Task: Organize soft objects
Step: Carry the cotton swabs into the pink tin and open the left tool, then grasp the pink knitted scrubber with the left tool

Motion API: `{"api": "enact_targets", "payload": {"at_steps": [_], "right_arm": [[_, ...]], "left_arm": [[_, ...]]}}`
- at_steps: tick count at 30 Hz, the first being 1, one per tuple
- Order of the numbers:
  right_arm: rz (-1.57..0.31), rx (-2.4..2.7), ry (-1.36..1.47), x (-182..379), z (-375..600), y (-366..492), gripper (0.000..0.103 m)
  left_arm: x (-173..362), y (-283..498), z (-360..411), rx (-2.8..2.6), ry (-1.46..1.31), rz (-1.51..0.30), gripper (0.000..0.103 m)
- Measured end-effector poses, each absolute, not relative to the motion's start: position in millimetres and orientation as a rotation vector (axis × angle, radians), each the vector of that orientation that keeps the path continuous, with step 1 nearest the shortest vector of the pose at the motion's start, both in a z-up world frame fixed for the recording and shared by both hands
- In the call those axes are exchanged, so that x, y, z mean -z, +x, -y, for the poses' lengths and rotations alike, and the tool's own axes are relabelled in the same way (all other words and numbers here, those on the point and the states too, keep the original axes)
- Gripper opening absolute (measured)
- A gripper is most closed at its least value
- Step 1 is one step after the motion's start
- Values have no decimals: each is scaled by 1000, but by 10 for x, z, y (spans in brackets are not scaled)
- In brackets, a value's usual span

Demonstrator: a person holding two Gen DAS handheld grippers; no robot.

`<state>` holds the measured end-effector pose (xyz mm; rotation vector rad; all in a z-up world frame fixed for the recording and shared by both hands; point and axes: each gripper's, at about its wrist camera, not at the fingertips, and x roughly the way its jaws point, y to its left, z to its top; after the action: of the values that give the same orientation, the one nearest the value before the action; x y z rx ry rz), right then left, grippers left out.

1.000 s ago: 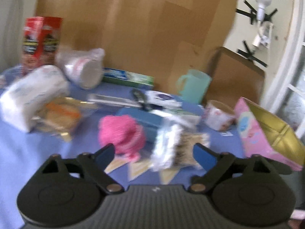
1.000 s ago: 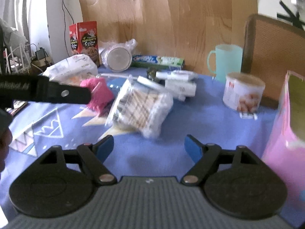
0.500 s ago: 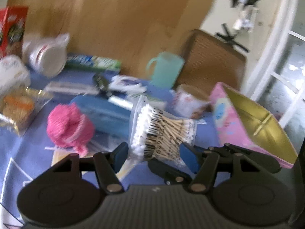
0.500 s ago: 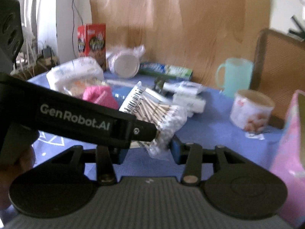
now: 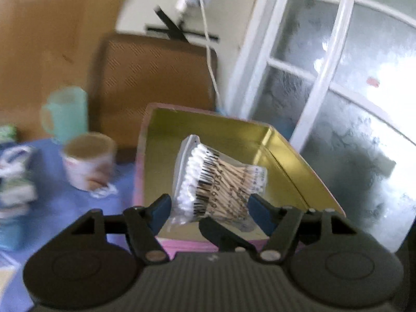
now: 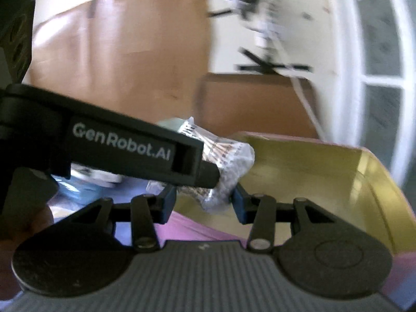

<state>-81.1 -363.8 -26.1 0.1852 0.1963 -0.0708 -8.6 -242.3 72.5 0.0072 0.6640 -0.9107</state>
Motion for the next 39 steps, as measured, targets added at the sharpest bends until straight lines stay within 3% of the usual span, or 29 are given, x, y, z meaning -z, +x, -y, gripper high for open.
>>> {"api": "enact_targets", "payload": {"at_steps": [1,3,6,9,11,12,19,28,31,34,37,39], "right_arm": [[-209,96,194,304,3712,-816,53],[-198,147,196,354,3819,-843,68],[-107,240,161,381,3876,-986,72],[43,350,178,354,3988,-1039,77],[167,433,144,350,3991,-1006,98],[216,459,111,361,3957,-955,98],[187,495,-144,491,3763,-482,97],[137,466,-96,254,3892,-195,96],[232,352,-54,87,3530,-466,97],[106,-21,-23,-83,2991,-415,95],[-96,-335,-50,-79,2356,-126,67],[-176,-437,-77,-52,1971,78,62]], "left_arm": [[-689,-72,2497,910,8,-685,71],[-690,-73,2509,906,-13,-698,72],[-810,-54,2208,881,-92,-616,87],[-921,-62,1766,806,-126,-519,89],[-917,-61,1445,739,-129,-499,89],[-881,-58,1282,698,-133,-502,90],[-545,-10,202,411,-189,-598,90],[-282,-42,-603,194,-246,-639,90],[-266,-56,-757,166,-243,-617,90],[-245,8,-916,166,-303,-619,90],[-284,96,-951,224,-333,-612,84],[-343,154,-906,256,-298,-582,83]]}}
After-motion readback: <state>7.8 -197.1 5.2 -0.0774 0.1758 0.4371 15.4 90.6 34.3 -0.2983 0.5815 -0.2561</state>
